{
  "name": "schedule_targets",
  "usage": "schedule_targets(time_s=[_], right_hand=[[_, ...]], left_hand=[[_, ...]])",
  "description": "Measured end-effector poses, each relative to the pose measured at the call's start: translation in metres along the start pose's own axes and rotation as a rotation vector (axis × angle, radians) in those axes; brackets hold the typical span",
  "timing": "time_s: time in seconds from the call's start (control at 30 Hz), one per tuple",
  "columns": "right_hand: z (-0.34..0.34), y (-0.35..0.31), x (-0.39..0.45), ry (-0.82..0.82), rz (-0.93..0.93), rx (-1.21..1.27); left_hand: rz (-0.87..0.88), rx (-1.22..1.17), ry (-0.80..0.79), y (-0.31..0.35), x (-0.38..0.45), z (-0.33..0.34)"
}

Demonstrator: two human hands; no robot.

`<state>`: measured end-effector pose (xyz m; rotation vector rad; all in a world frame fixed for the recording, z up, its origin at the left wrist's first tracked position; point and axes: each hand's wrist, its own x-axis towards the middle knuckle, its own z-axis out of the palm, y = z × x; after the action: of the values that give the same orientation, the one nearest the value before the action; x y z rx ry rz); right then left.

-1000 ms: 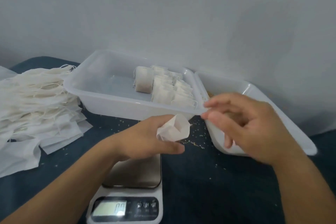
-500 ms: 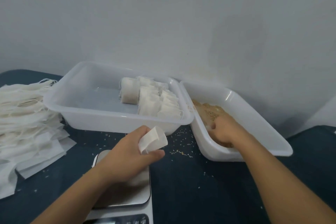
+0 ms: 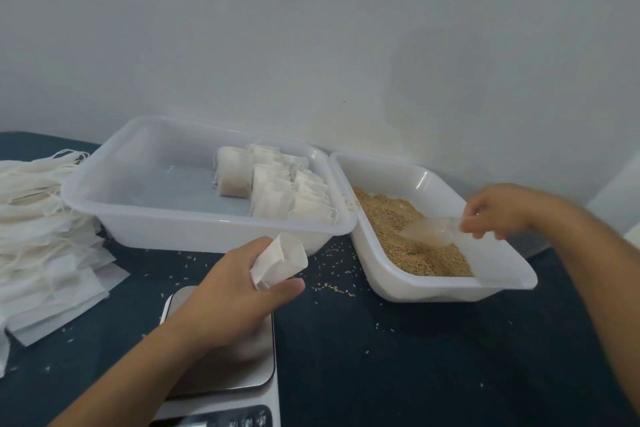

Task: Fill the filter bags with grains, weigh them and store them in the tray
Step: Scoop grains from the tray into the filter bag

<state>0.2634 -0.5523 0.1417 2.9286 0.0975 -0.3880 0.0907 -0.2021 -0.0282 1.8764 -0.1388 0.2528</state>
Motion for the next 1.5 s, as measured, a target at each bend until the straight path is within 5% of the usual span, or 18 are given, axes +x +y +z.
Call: schedule_targets(time_s=[0.27, 0.8, 1.0, 1.3, 1.5], right_hand=[[0.009, -0.002, 0.009, -0.042, 0.013, 0.056], [0.100, -0.013, 0.014, 0.346, 0.110, 0.890], [0.113, -0.025, 0.004, 0.534, 0.104, 0.890], [0.100, -0.040, -0.019, 0.549, 0.054, 1.018], [0.077, -0.052, -0.070, 0.358, -0.255, 1.001]], left_hand=[[0.018, 0.045, 0.038, 0.006, 0.000, 0.000], [-0.139, -0.002, 0.144, 0.013, 0.007, 0.003], [-0.186, -0.063, 0.116, 0.024, 0.027, 0.027], [-0.155, -0.020, 0.084, 0.016, 0.021, 0.033], [-0.138, 0.077, 0.148, 0.012, 0.022, 0.022]])
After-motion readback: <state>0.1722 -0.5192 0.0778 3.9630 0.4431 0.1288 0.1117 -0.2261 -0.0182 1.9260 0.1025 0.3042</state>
